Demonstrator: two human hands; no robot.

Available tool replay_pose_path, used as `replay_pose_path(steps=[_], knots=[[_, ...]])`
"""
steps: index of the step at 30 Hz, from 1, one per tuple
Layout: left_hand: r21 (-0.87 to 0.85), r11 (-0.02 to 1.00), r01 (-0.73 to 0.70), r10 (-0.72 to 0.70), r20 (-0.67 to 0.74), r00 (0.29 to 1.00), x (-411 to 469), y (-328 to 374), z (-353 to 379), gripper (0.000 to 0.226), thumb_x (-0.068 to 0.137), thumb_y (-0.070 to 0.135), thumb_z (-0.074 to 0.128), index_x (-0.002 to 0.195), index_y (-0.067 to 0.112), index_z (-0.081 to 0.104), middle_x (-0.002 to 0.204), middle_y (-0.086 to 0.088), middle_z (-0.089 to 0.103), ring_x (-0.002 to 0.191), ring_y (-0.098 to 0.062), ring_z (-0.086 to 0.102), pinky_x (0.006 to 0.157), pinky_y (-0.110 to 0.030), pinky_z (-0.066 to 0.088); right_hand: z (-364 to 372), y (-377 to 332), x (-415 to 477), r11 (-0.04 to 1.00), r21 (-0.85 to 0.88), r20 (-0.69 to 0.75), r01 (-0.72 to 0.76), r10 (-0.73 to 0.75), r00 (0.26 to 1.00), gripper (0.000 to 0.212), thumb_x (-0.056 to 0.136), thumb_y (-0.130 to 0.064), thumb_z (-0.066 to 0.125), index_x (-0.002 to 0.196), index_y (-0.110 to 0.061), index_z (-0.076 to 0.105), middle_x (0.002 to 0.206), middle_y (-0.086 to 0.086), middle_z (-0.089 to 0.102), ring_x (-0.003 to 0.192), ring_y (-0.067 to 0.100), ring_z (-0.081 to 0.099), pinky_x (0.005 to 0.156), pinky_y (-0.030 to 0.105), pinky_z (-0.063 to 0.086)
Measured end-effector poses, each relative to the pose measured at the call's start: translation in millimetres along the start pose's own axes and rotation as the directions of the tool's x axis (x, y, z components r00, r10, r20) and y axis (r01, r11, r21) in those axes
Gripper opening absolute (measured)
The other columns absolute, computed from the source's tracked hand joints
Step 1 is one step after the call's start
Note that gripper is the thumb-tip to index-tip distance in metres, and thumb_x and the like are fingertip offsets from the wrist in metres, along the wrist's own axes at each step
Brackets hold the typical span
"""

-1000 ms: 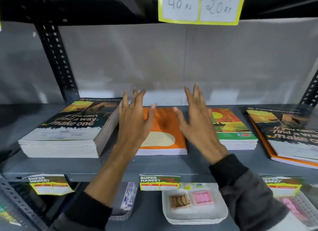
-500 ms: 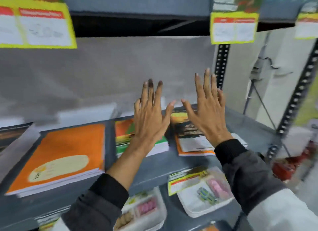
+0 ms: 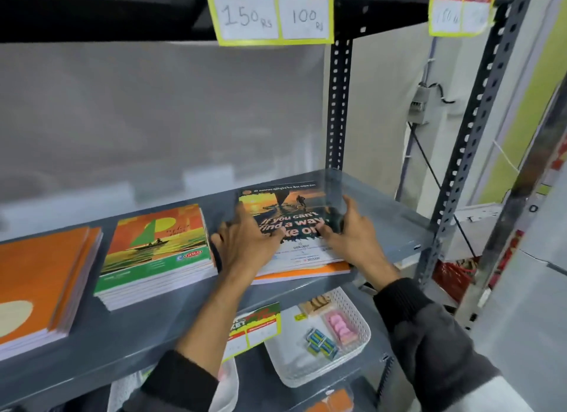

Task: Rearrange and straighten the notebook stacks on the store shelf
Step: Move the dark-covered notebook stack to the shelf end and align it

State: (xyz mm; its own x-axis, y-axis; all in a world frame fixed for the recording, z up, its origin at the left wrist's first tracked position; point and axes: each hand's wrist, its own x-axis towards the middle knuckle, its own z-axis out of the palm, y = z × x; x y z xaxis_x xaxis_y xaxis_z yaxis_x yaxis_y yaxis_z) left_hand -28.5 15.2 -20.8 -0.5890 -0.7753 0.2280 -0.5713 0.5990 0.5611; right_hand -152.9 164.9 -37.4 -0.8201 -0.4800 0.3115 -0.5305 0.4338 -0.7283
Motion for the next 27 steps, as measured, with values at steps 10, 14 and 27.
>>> replay_pose_path(steps=[10,14,27], knots=[[-0.347,0.938,0.019,-0.065,-0.12,0.991,-6,1,-6,0.077,0.07,0.018,0.088,0.131,0.027,0.041,0.123,0.0,0.069,0.118,-0.028,0.06,0.103,-0.052,0.044,-6,7,-8,0.955,0.296,-0.004,-0.017,0.019,1.0,0.068,0.088,-0.022,0.078,0.142,-0.028,0.037,0.125,0.002,0.072,0.1,0.018,0.07,0.096,0.045,0.055],[-0.517,0.853,-0.067,-0.011,-0.147,0.989,-9,6,-19,0.077,0.07,-0.013,0.075,0.127,0.028,0.043,0.113,0.006,0.073,0.094,-0.007,0.068,0.072,-0.007,0.05,-5,8,-7,0.95,0.313,-0.022,0.014,-0.008,1.0,0.064,0.088,-0.022,0.078,0.138,-0.028,0.039,0.113,-0.004,0.07,0.097,0.018,0.07,0.083,0.032,0.051],[-0.982,0.109,-0.154,0.081,-0.146,0.986,-22,-3,-83,0.074,0.075,-0.033,0.056,0.119,0.028,0.052,0.123,-0.007,0.07,0.1,-0.021,0.074,0.067,-0.029,0.061,-9,-19,-27,0.843,0.522,-0.153,0.128,-0.055,0.987,0.053,0.088,-0.022,0.077,0.126,-0.042,0.045,0.11,-0.01,0.077,0.094,0.004,0.075,0.086,0.033,0.059]])
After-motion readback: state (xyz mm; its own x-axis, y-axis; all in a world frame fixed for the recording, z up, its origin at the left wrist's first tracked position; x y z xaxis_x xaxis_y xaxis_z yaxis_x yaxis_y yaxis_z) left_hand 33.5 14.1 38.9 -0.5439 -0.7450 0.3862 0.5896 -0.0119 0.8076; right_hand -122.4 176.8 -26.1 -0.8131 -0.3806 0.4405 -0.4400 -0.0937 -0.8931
